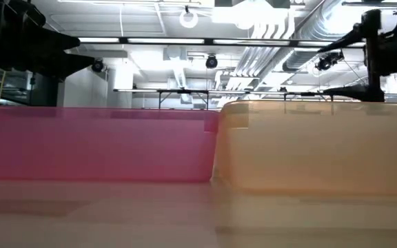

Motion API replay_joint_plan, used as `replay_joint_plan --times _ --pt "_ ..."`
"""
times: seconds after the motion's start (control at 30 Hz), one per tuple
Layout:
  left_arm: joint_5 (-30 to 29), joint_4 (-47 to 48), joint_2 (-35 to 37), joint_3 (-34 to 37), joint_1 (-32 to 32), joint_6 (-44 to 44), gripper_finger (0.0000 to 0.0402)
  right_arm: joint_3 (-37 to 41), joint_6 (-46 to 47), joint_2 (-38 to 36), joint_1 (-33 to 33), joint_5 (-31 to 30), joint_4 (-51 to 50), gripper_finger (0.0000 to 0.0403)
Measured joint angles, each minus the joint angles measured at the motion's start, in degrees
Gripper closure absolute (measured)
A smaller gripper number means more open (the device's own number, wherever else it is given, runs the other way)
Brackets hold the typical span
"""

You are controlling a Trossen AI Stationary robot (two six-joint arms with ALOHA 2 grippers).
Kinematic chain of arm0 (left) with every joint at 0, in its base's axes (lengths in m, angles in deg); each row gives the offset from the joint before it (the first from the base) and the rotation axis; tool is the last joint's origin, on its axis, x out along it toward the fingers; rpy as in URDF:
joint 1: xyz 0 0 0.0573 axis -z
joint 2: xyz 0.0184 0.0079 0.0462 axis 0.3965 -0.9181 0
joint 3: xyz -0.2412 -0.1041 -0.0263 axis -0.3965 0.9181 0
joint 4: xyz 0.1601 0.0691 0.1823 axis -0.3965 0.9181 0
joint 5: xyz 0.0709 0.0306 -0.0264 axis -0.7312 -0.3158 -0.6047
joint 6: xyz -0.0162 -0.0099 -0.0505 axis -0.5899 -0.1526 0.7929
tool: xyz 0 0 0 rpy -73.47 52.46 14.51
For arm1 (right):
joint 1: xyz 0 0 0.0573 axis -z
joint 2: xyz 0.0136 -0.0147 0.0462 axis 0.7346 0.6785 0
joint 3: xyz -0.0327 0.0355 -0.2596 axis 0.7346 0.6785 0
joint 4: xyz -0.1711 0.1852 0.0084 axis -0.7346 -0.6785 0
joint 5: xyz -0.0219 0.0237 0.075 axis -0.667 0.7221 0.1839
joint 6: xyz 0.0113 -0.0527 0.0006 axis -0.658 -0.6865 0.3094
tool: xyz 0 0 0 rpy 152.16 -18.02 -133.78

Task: Sort produce into baskets
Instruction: Put the lemon into the white bin

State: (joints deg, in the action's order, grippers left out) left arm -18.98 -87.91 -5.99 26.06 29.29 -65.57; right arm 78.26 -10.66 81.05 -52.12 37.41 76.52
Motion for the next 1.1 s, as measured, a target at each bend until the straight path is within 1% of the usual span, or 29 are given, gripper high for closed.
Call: replay_joint_plan --times 0.07,0.1,0.2,0.27,0.4,0.43,0.5,0.63,0.7,0.77,0.83,0.9,0.97,1.03,1.1 --pt "-0.01 -0.01 0.02 0.01 0.00 0.00 0.0074 0.00 2.89 0.05 -0.01 -3.22 4.08 0.0006" --pt "0.00 -0.02 0.00 -0.01 0.00 0.00 0.0074 0.00 2.79 0.28 -0.01 -3.73 6.39 0.0006" --pt "-0.02 -0.03 0.01 0.00 0.00 0.00 0.0074 0.00 -1.71 1.61 -0.01 -4.28 15.71 0.0006" --pt "-0.01 -0.02 0.00 0.00 0.00 0.01 0.0074 0.00 -6.01 3.50 -0.01 -6.06 22.87 0.0006" --pt "-0.01 -0.04 0.00 -0.01 0.00 0.01 0.0074 -0.30 -12.27 10.43 -0.01 -15.80 36.37 0.0006" --pt "-0.02 -0.04 0.02 0.01 -0.02 0.00 0.0074 -0.80 -12.75 12.57 0.01 -17.39 38.13 0.0006" --pt "-0.02 -0.02 0.00 -0.01 0.00 0.00 0.0074 -2.38 -13.03 17.25 0.00 -17.97 39.14 0.0006" --pt "-0.02 -0.02 0.00 -0.01 -0.01 0.00 0.0074 -6.65 -10.13 28.26 -0.01 -13.74 37.25 0.0006" --pt "0.00 -0.02 0.00 0.01 0.00 0.00 0.0074 -9.04 -9.31 33.84 0.05 -12.63 36.82 0.0006" --pt "-0.02 -0.02 0.02 0.01 0.00 0.00 0.0074 -11.67 -10.87 38.86 0.86 -11.64 36.04 0.0006" --pt "-0.02 -0.02 0.01 0.01 0.00 0.00 0.0074 -14.90 -14.61 42.91 2.78 -8.43 34.43 0.0006" --pt "-0.02 -0.02 0.01 -0.01 0.00 0.01 0.0074 -18.58 -18.30 45.74 5.67 -1.56 30.53 0.0006" --pt "-0.02 -0.02 0.00 -0.01 -0.01 0.00 0.0074 -23.61 -21.65 48.02 9.23 7.34 23.18 0.0006" --pt "-0.02 -0.02 0.02 -0.01 -0.02 0.00 0.0074 -29.58 -24.82 49.92 13.53 16.11 12.19 0.0006" --pt "-0.02 -0.02 0.00 -0.01 -0.02 0.02 0.0074 -36.04 -27.34 51.93 17.98 23.48 -0.31 0.0006"
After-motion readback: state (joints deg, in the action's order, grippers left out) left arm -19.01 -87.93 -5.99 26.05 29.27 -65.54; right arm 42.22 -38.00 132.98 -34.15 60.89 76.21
